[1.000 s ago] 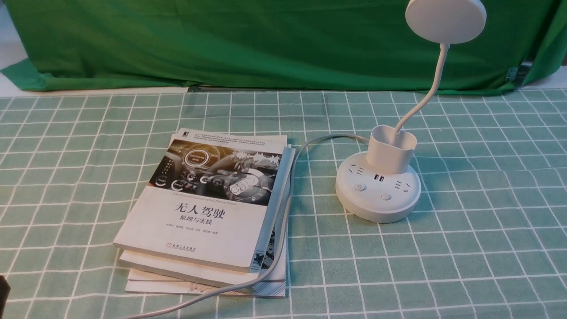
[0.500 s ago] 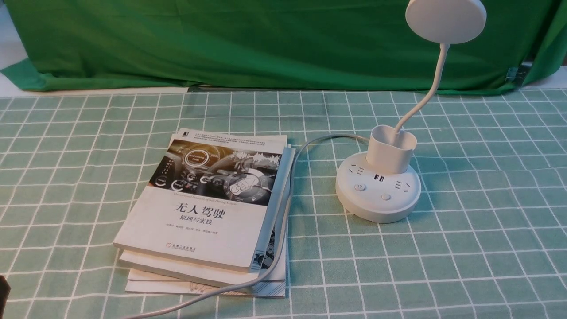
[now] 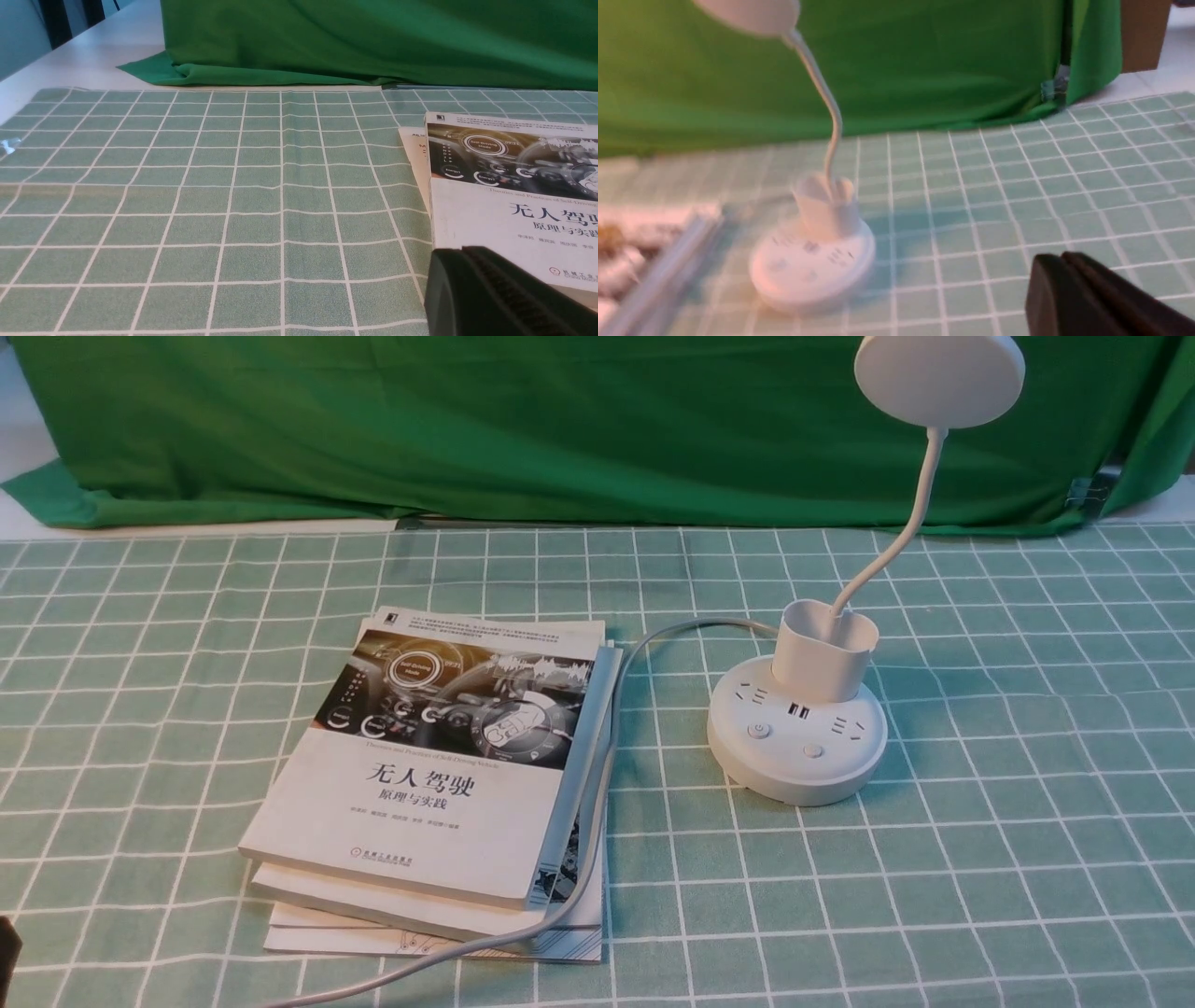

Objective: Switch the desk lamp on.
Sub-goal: Use the right arm to press the button switch on the lamp holder

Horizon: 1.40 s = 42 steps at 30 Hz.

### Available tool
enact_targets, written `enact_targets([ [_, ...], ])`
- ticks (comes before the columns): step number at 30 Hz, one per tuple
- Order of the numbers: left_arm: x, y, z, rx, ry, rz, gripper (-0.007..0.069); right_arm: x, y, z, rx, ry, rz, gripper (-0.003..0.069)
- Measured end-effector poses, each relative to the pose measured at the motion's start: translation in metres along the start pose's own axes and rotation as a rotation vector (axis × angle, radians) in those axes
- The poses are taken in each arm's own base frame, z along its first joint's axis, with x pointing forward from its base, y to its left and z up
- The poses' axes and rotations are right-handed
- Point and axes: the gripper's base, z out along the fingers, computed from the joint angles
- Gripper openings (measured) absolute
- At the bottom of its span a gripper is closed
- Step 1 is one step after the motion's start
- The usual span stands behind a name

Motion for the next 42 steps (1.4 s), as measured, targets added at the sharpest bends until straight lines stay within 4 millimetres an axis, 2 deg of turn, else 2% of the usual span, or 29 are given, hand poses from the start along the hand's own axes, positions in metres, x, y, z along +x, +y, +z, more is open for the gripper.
enact_targets([
  [2,0.0,0.0,0.0,0.0,0.0,0.0,0.0021,-0.02,0.002,0.007,-0.003,0.07,-0.073,0.0029],
  [3,0.0,0.0,0.0,0.0,0.0,0.0,0.0021,-0.036,0.003,0.018,-0.01,0.155,-0.131,0.0029],
  [6,0.0,0.0,0.0,0.0,0.0,0.0,0.0021,-0.058,0.006,0.043,-0.047,0.3,-0.184,0.0029],
  [9,0.0,0.0,0.0,0.0,0.0,0.0,0.0021,-0.068,0.014,0.073,-0.124,0.385,-0.203,0.0029],
  [11,0.0,0.0,0.0,0.0,0.0,0.0,0.0021,-0.067,0.021,0.097,-0.186,0.442,-0.216,0.0029],
  [14,0.0,0.0,0.0,0.0,0.0,0.0,0.0021,-0.056,0.034,0.134,-0.256,0.539,-0.227,0.0029],
  [15,0.0,0.0,0.0,0.0,0.0,0.0,0.0021,-0.054,0.035,0.139,-0.262,0.551,-0.228,0.0029],
  [16,0.0,0.0,0.0,0.0,0.0,0.0,0.0021,-0.045,0.042,0.156,-0.284,0.593,-0.241,0.0029],
  [21,0.0,0.0,0.0,0.0,0.0,0.0,0.0021,-0.016,0.069,0.209,-0.347,0.703,-0.286,0.0029],
  [26,0.0,0.0,0.0,0.0,0.0,0.0,0.0021,0.003,0.098,0.251,-0.4,0.769,-0.331,0.0029],
  [30,0.0,0.0,0.0,0.0,0.0,0.0,0.0021,0.019,0.109,0.28,-0.409,0.8,-0.343,0.0029],
  [34,0.0,0.0,0.0,0.0,0.0,0.0,0.0021,0.034,0.113,0.296,-0.403,0.812,-0.352,0.0029],
  [42,0.0,0.0,0.0,0.0,0.0,0.0,0.0021,0.047,0.114,0.31,-0.386,0.806,-0.366,0.0029],
])
